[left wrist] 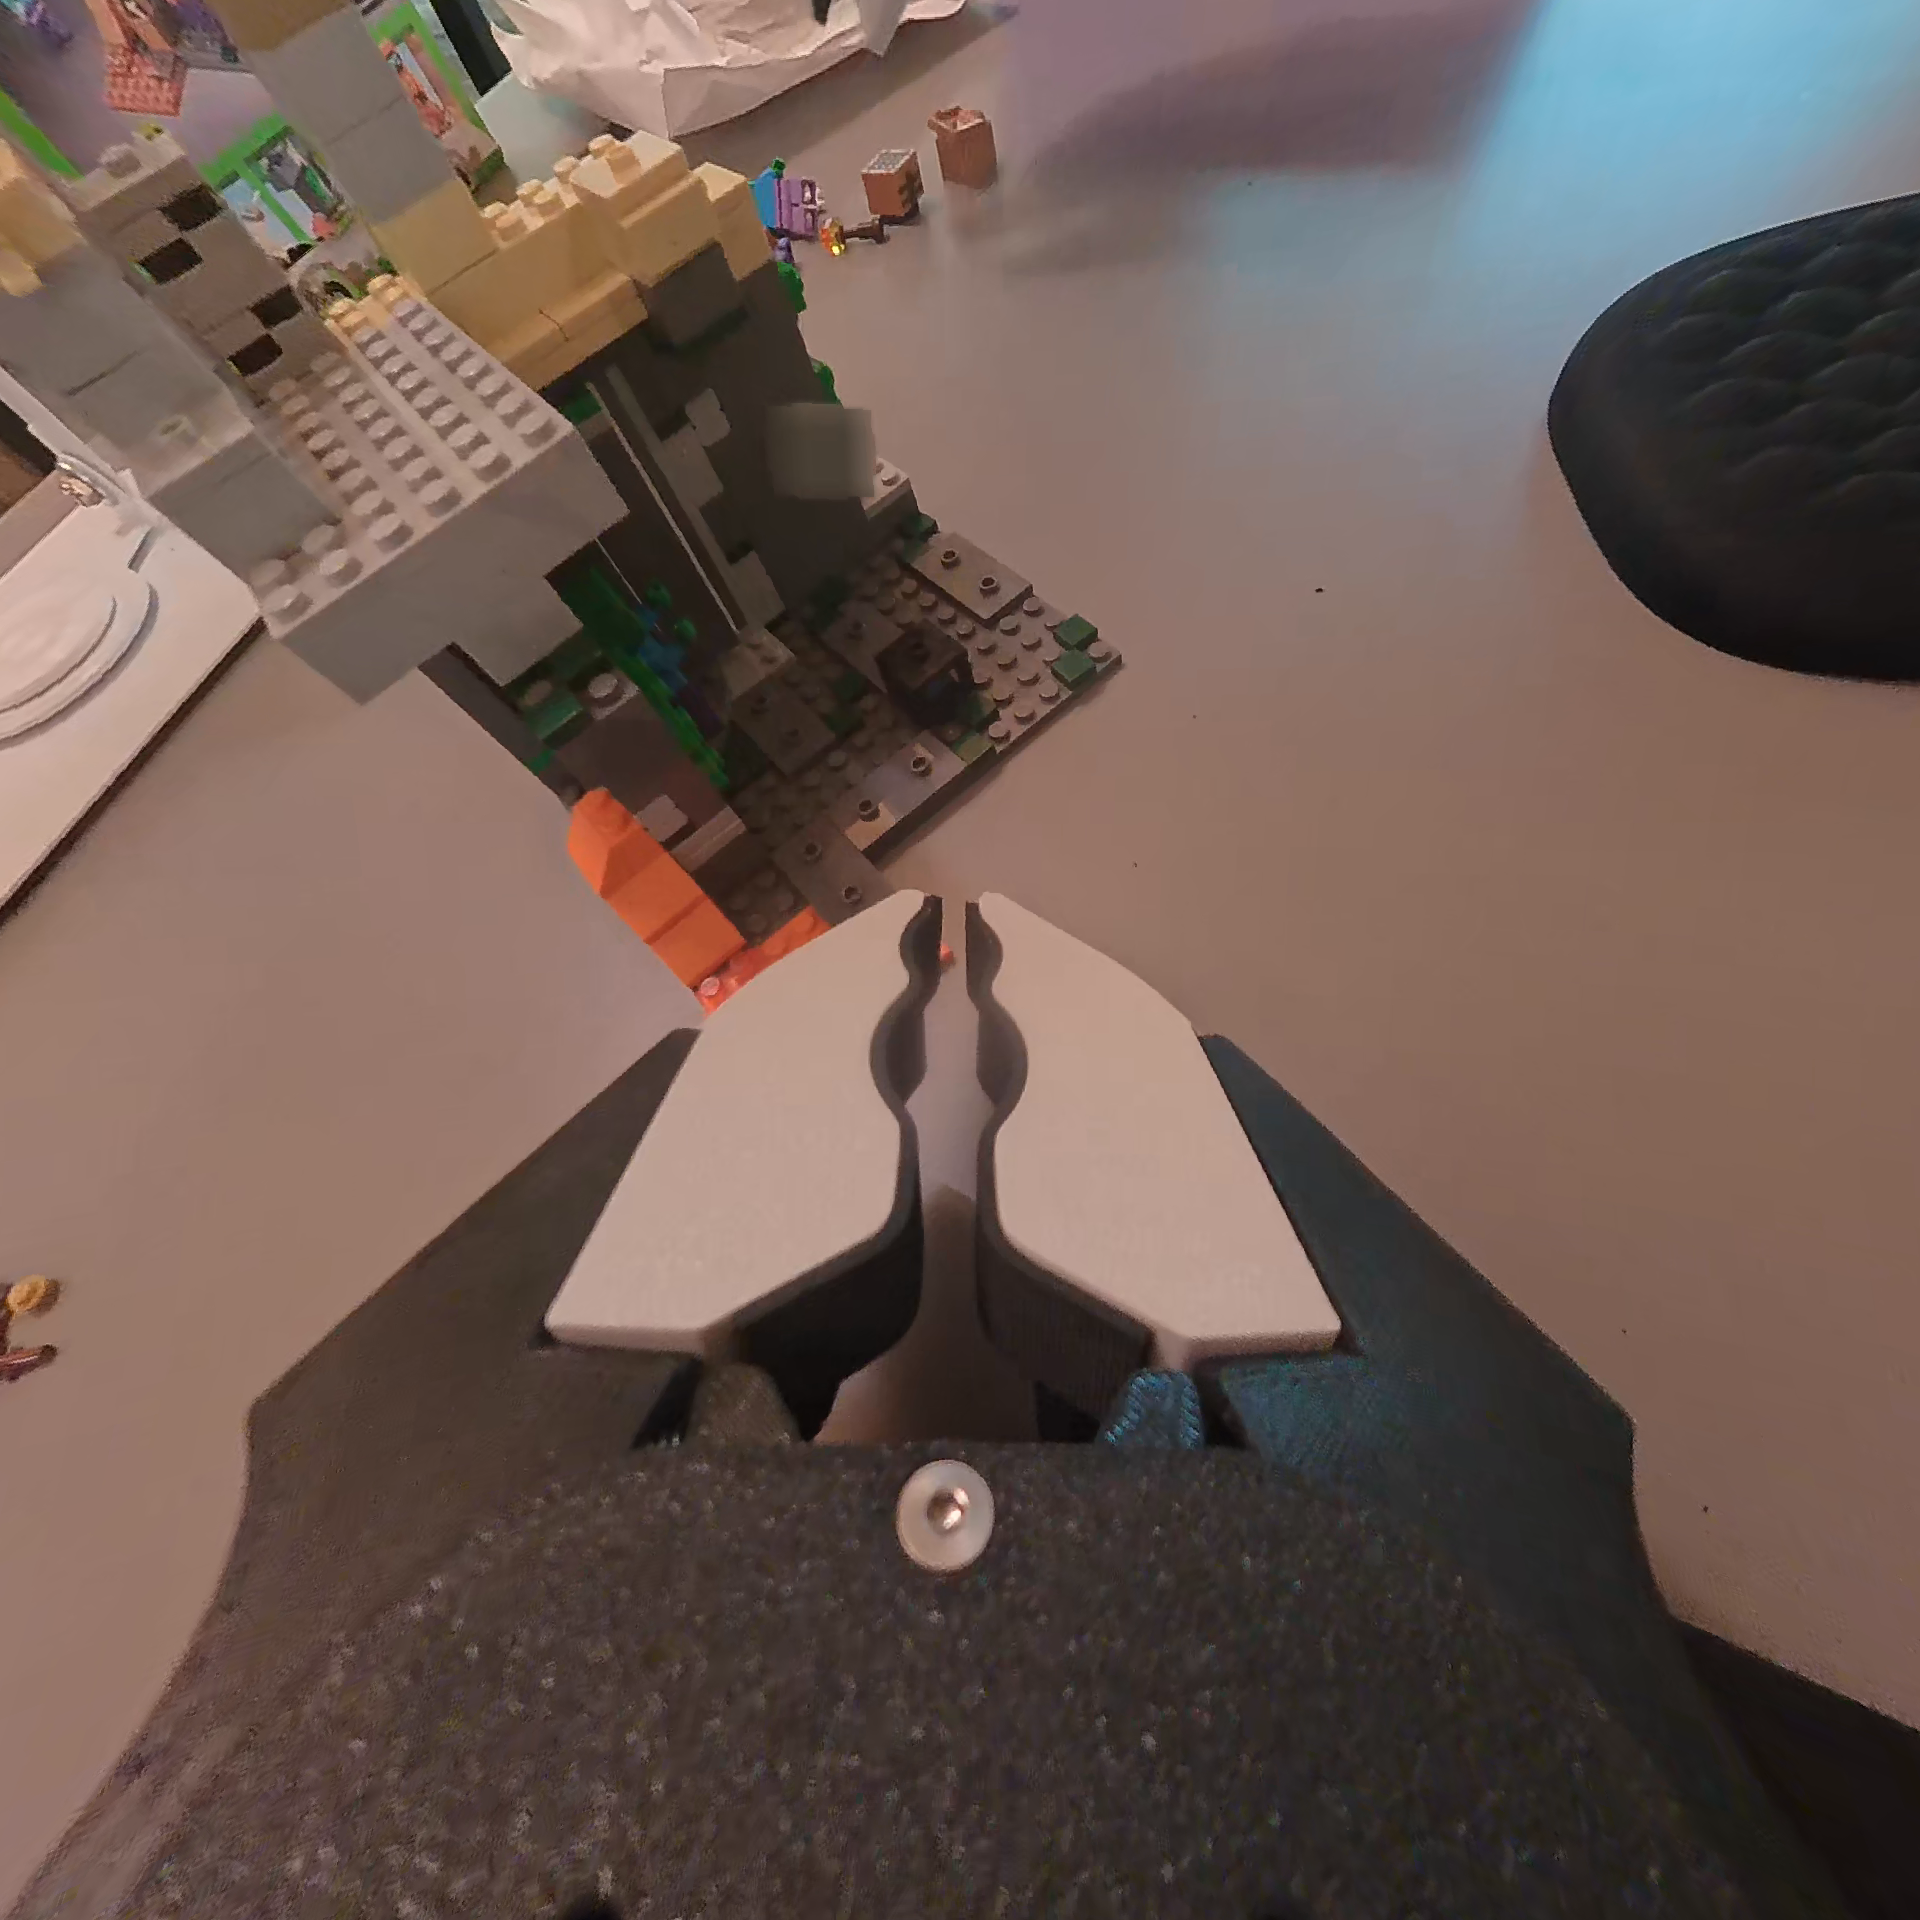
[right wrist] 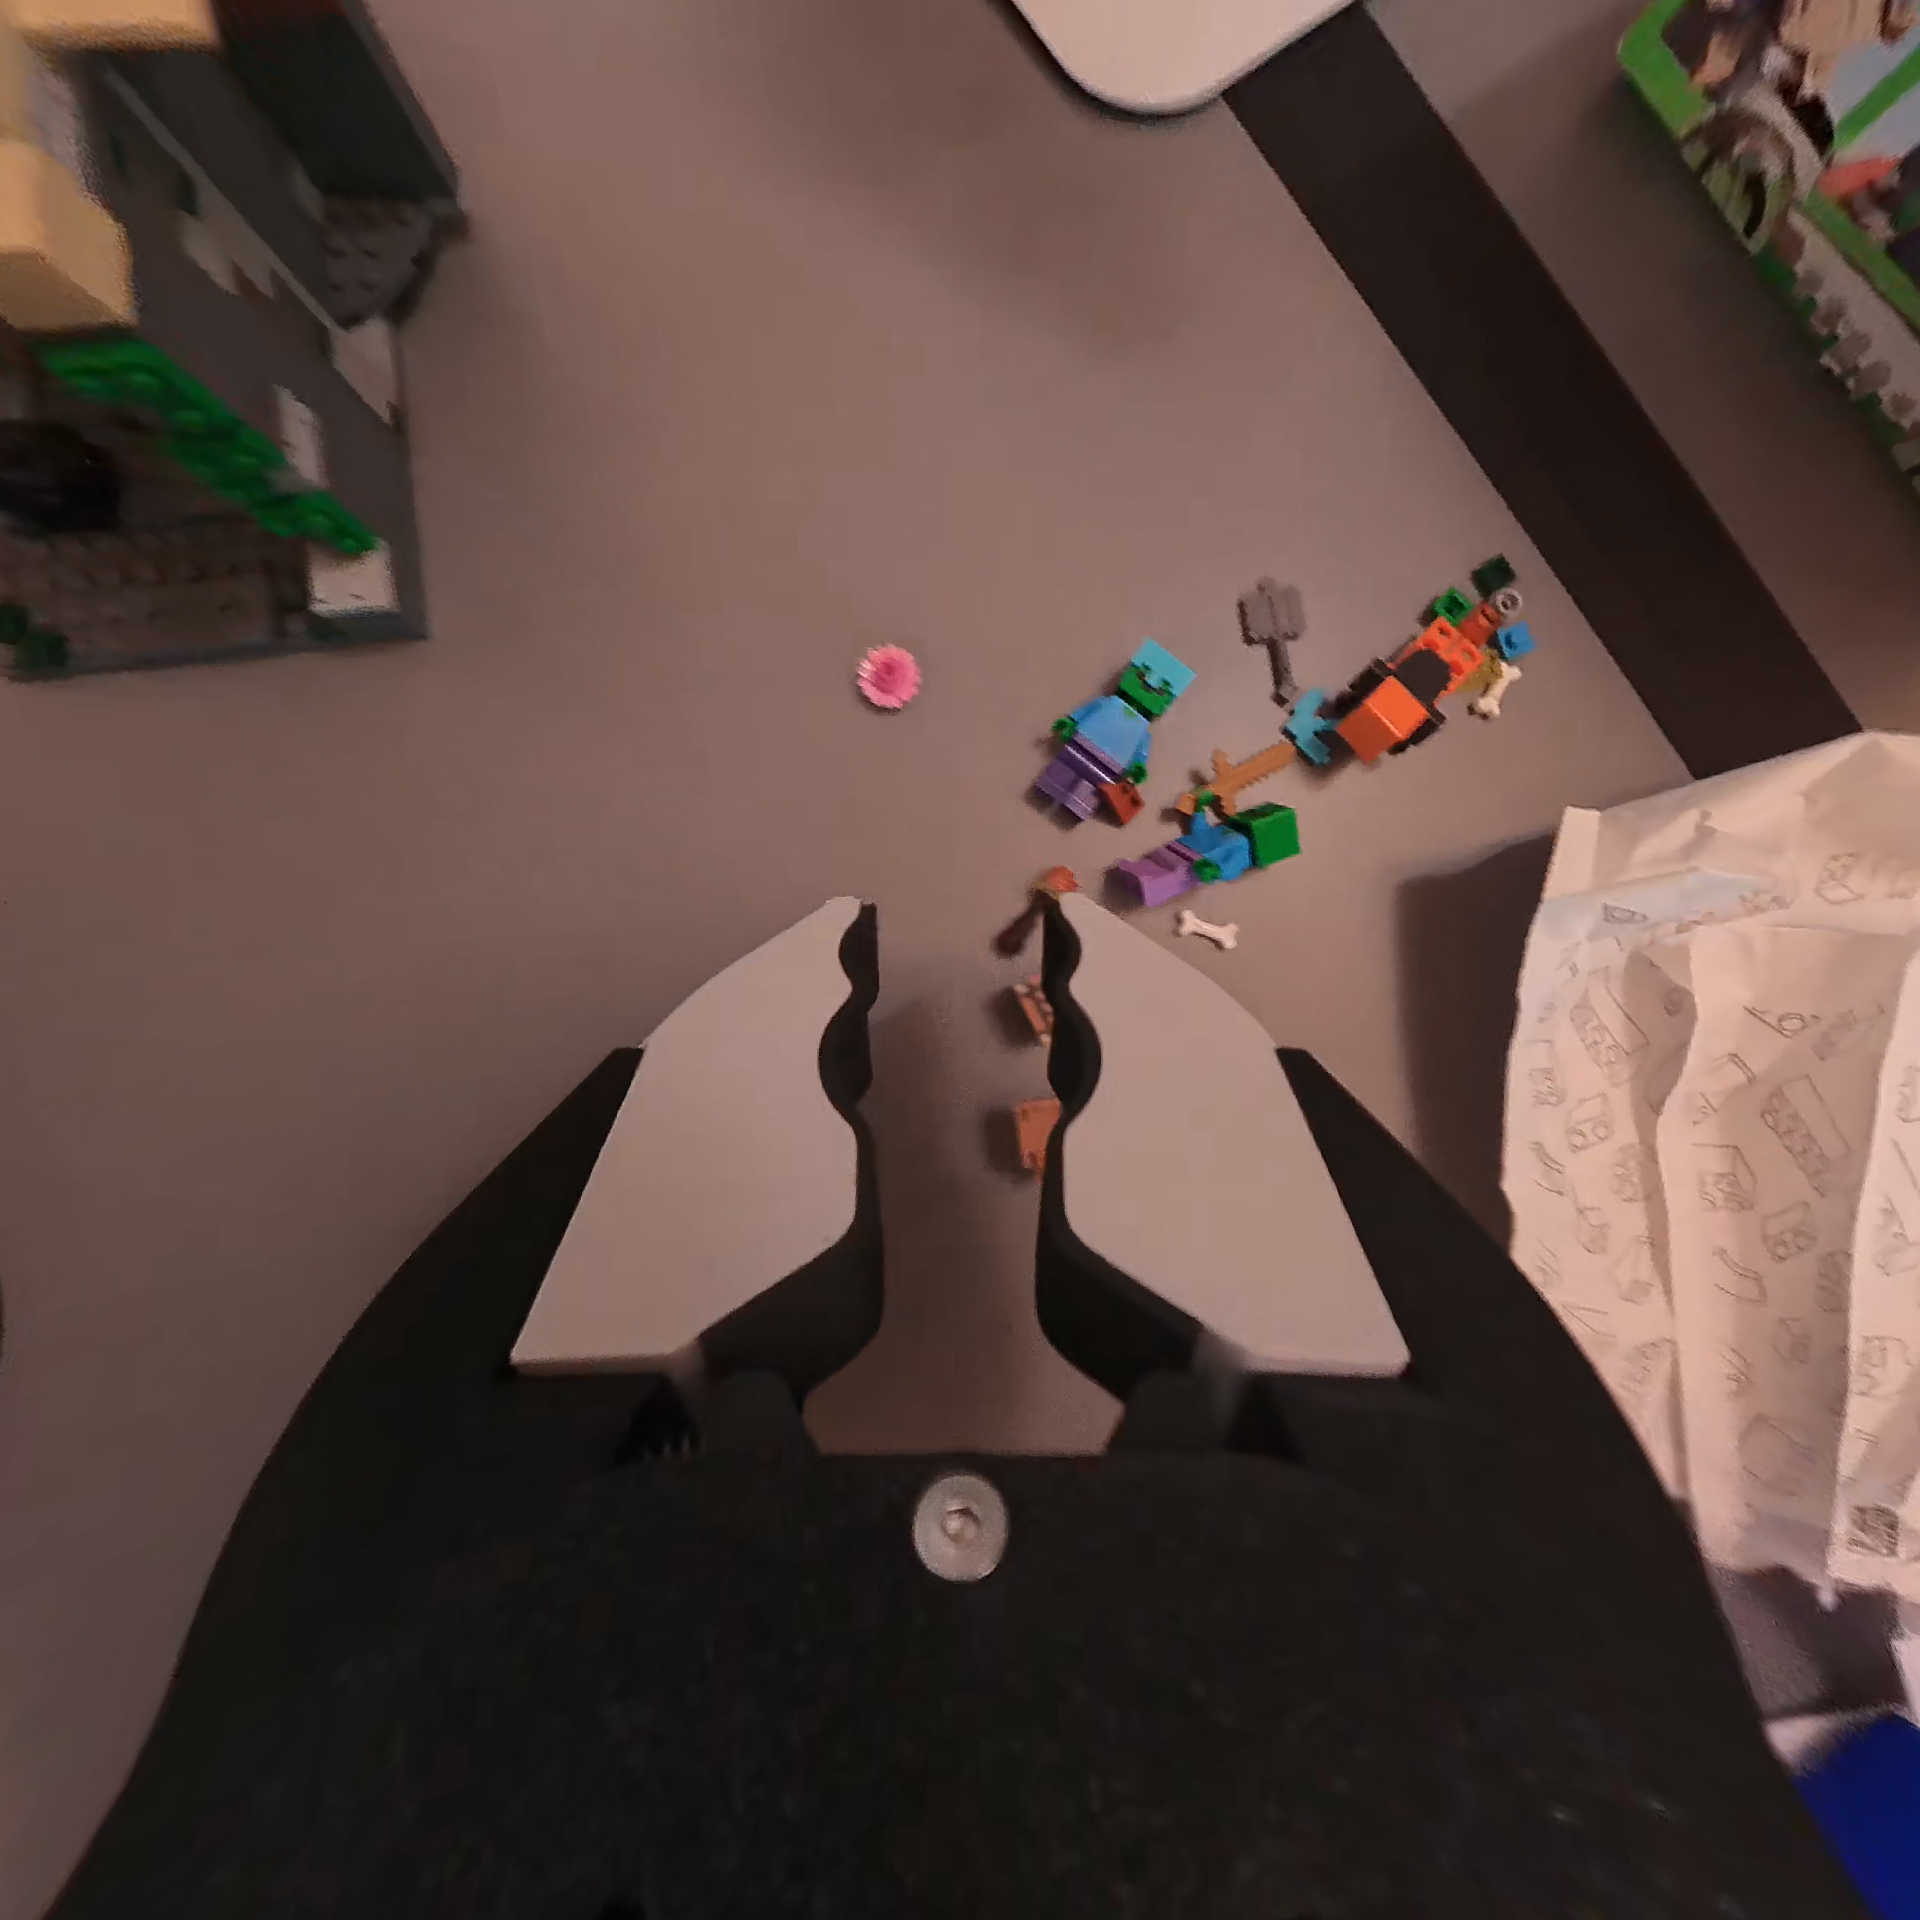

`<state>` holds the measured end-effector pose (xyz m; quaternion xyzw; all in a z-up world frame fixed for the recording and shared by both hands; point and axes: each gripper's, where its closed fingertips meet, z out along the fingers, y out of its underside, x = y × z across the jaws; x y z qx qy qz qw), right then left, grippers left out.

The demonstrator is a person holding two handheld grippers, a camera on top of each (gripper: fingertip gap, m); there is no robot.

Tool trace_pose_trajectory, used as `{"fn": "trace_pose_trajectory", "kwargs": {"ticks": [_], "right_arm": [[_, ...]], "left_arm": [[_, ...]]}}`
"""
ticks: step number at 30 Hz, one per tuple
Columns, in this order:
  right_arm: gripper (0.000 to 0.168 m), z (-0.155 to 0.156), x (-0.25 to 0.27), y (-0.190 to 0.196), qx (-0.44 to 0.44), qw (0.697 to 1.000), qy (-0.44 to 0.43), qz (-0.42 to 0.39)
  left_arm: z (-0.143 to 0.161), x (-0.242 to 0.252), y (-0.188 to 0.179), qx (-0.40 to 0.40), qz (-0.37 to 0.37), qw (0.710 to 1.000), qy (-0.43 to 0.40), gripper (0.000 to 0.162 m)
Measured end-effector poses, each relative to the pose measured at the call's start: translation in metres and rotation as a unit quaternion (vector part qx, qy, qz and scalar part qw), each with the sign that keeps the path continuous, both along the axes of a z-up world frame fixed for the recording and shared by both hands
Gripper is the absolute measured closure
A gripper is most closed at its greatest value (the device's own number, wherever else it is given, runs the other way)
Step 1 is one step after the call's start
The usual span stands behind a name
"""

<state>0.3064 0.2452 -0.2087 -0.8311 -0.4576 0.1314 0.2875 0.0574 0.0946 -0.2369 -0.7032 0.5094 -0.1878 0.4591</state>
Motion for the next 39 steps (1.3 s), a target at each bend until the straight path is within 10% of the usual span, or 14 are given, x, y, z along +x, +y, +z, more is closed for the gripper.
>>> {"fn": "trace_pose_trajectory", "kwargs": {"ticks": [18, 39], "right_arm": [[0.155, 0.026, -0.124, -0.119, 0.089, 0.978, 0.186, 0.042], [0.134, 0.086, -0.182, -0.037, 0.179, 0.954, 0.236, -0.046]], "left_arm": [[0.034, -0.016, 0.021, -0.006, 0.059, 0.992, -0.113, 0.154], [0.086, -0.007, 0.042, 0.076, 0.053, 0.985, -0.148, 0.152]]}}
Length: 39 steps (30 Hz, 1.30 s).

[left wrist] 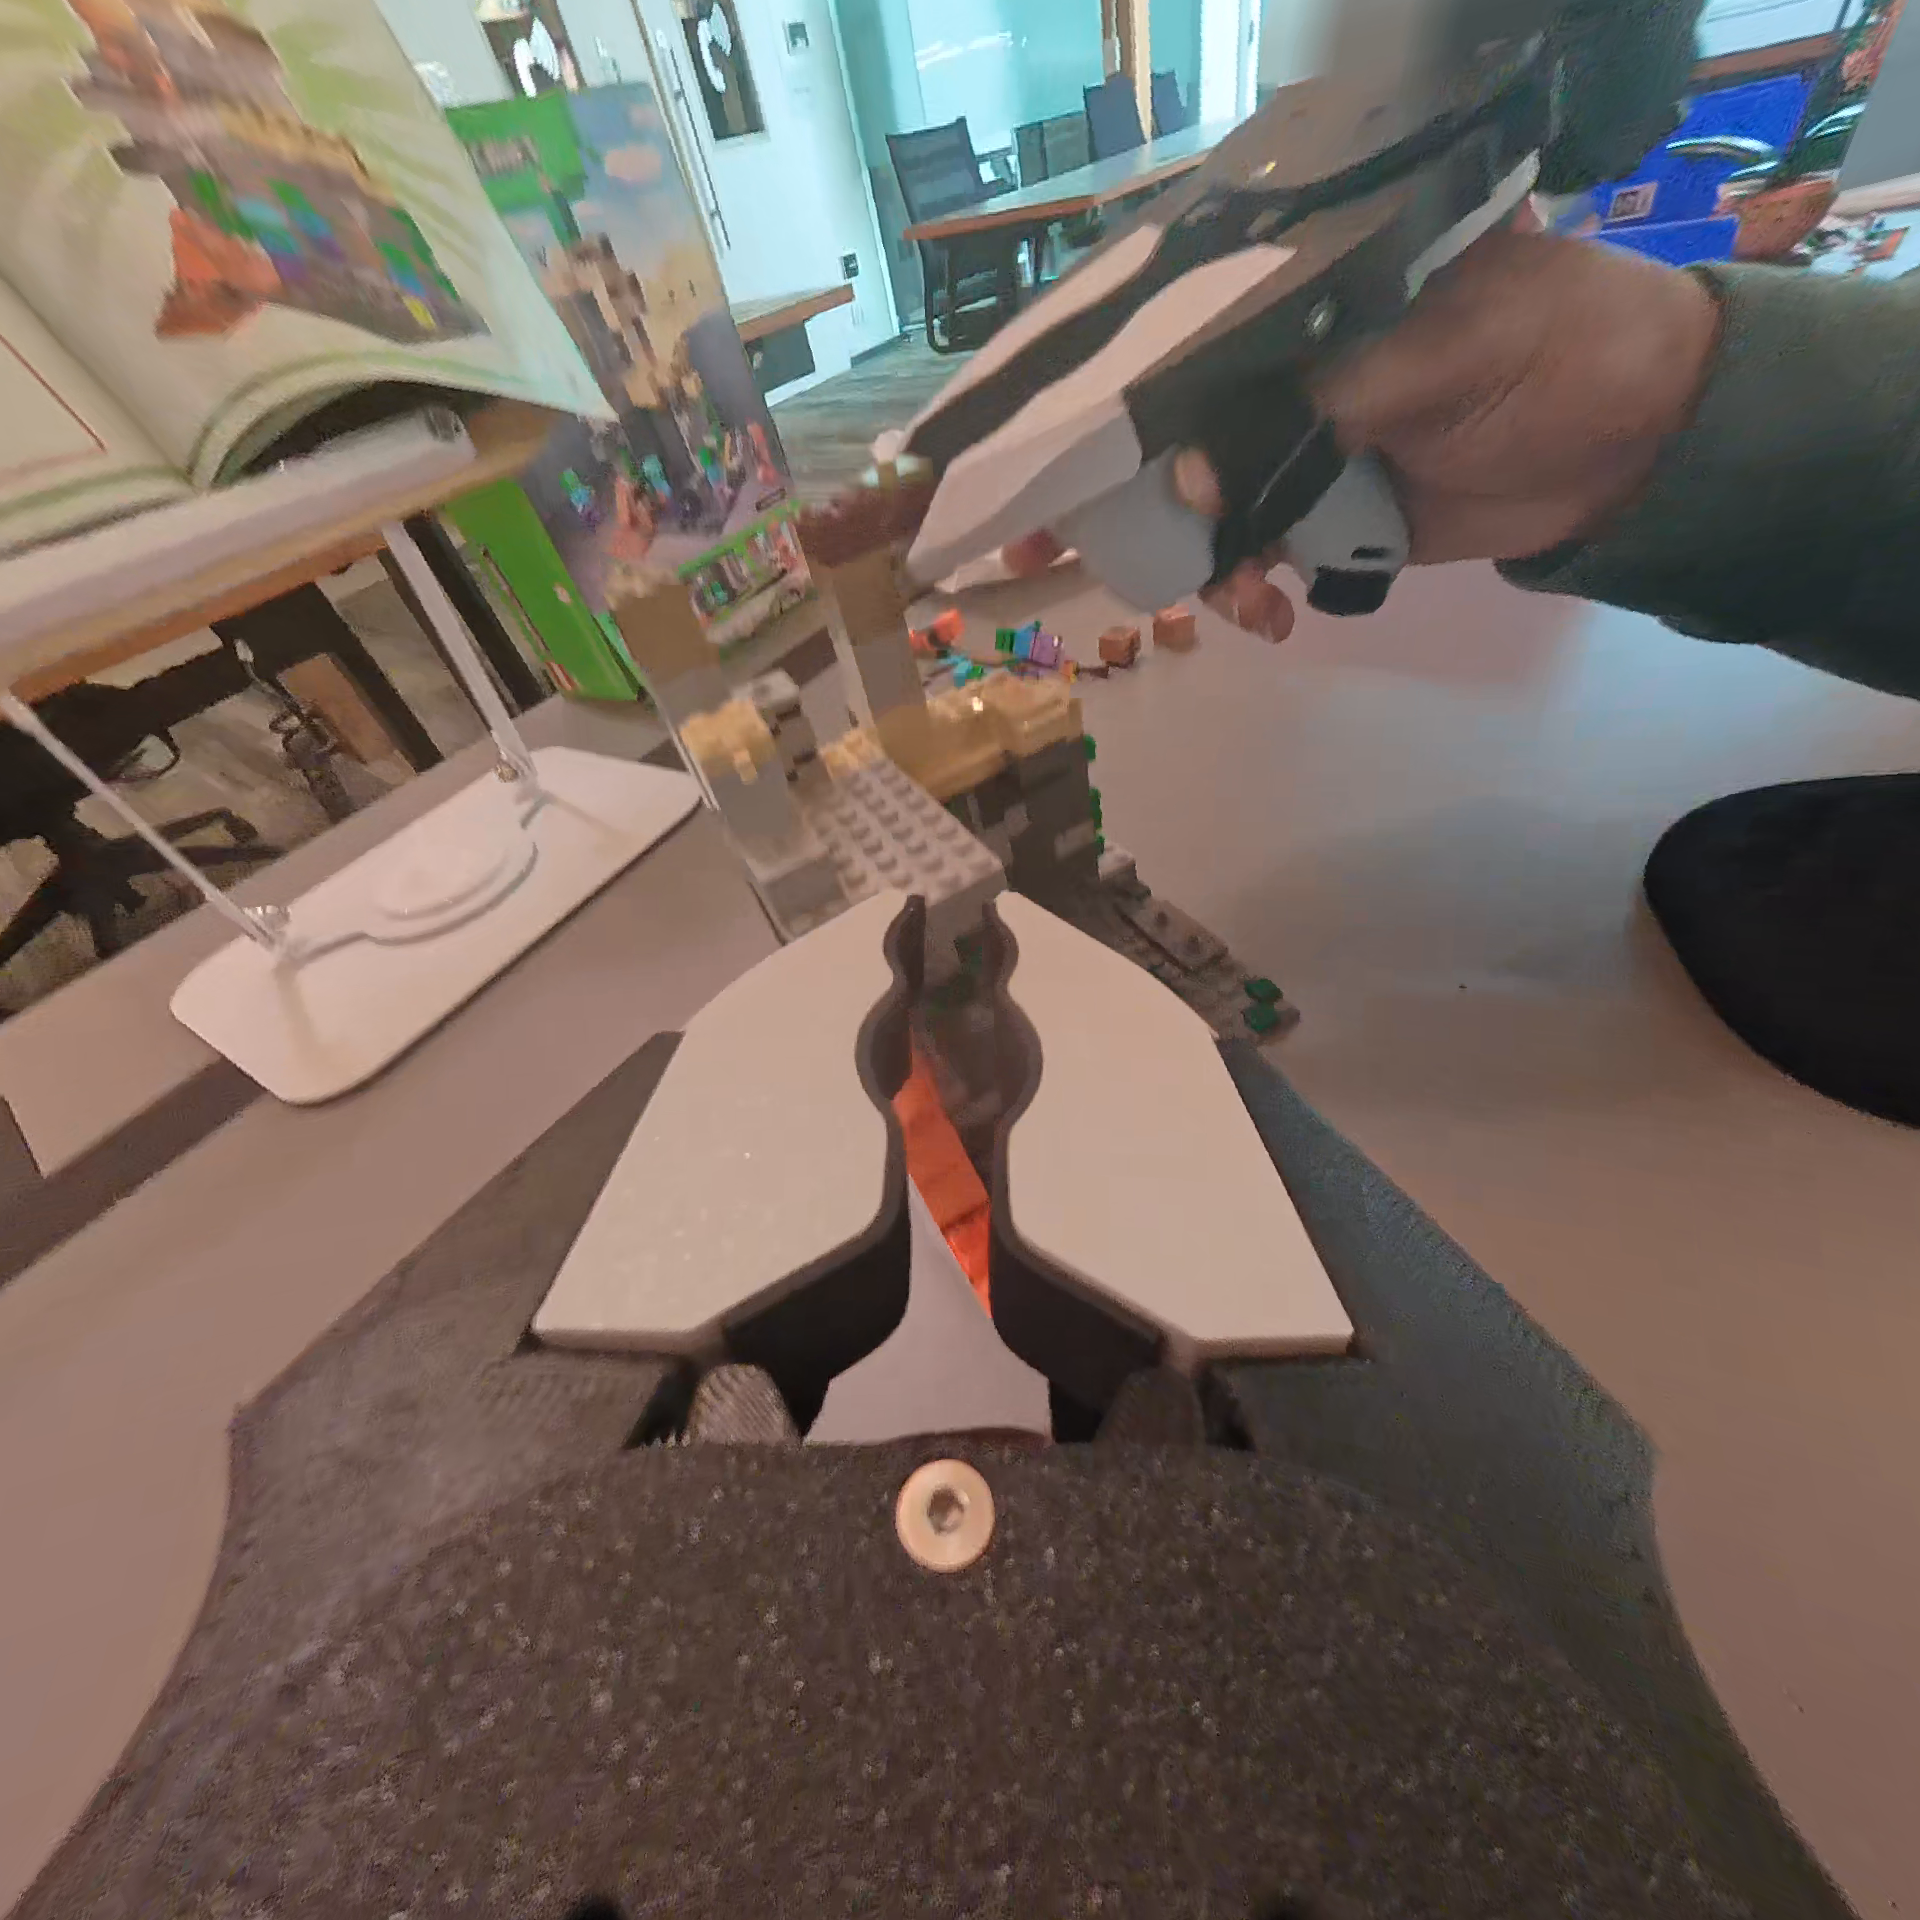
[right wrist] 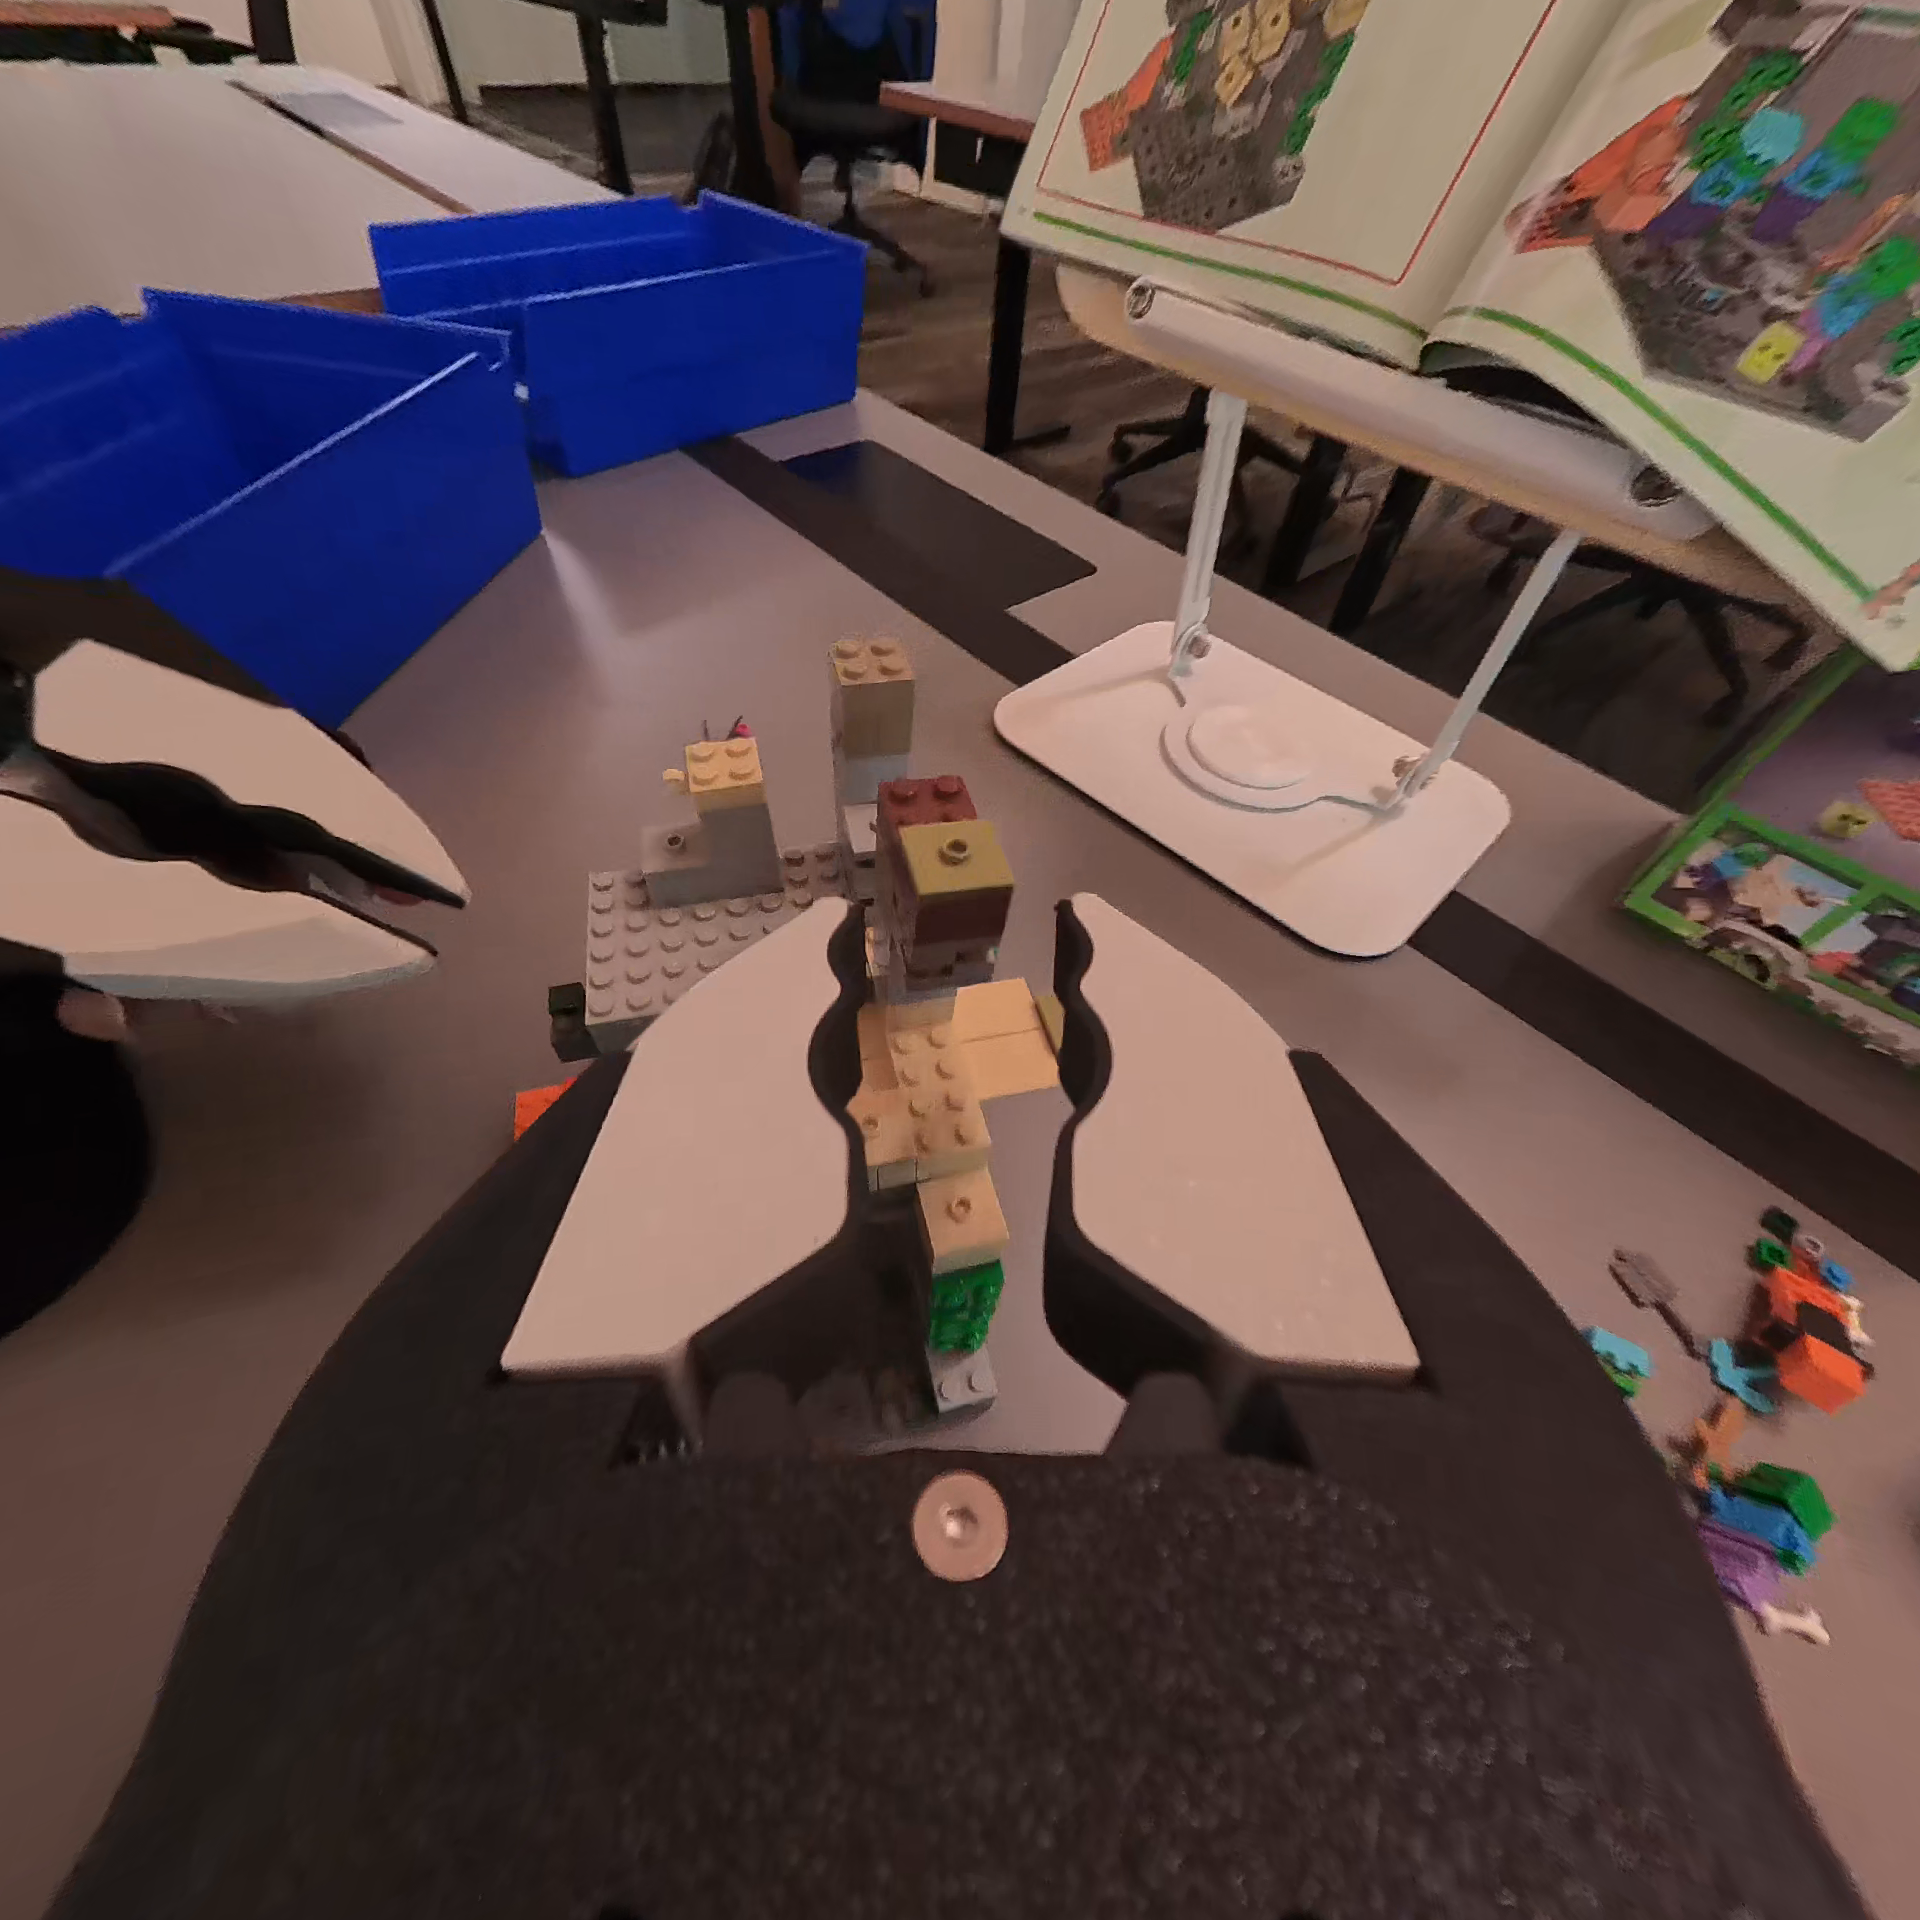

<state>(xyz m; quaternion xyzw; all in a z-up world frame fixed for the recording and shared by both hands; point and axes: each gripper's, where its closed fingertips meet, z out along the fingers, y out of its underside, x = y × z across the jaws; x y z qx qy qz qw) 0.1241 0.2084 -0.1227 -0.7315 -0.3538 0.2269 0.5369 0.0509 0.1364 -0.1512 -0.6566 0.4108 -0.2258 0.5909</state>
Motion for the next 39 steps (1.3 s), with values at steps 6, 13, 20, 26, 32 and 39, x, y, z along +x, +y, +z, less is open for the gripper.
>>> {"fn": "trace_pose_trajectory", "kwargs": {"ticks": [6, 13, 20, 26, 32, 39], "right_arm": [[0.136, -0.006, -0.016, 0.008, -0.034, 0.999, -0.015, 0.038], [0.149, -0.005, -0.019, 0.01, 0.012, 0.998, -0.002, 0.056], [0.15, -0.004, -0.021, 0.008, 0.064, 0.996, -0.019, 0.061], [0.151, -0.003, -0.022, -0.001, 0.179, 0.978, -0.064, 0.083], [0.151, 0.011, -0.02, -0.013, 0.207, 0.973, -0.006, 0.098], [0.15, 0.058, -0.007, -0.026, 0.023, 0.963, 0.23, 0.135]], "left_arm": [[0.022, 0.02, 0.018, 0.008, -0.027, 1.0, 0.011, 0.151], [0.002, 0.032, 0.019, 0.012, -0.036, 0.999, 0.03, 0.151], [-0.017, 0.03, 0.02, 0.025, -0.01, 0.997, 0.066, 0.148], [-0.018, 0.029, 0.023, 0.025, 0.004, 0.998, 0.062, 0.148], [-0.017, 0.028, 0.023, 0.031, 0.01, 0.997, 0.064, 0.148], [-0.007, 0.028, 0.018, 0.02, -0.001, 0.999, 0.025, 0.148]]}}
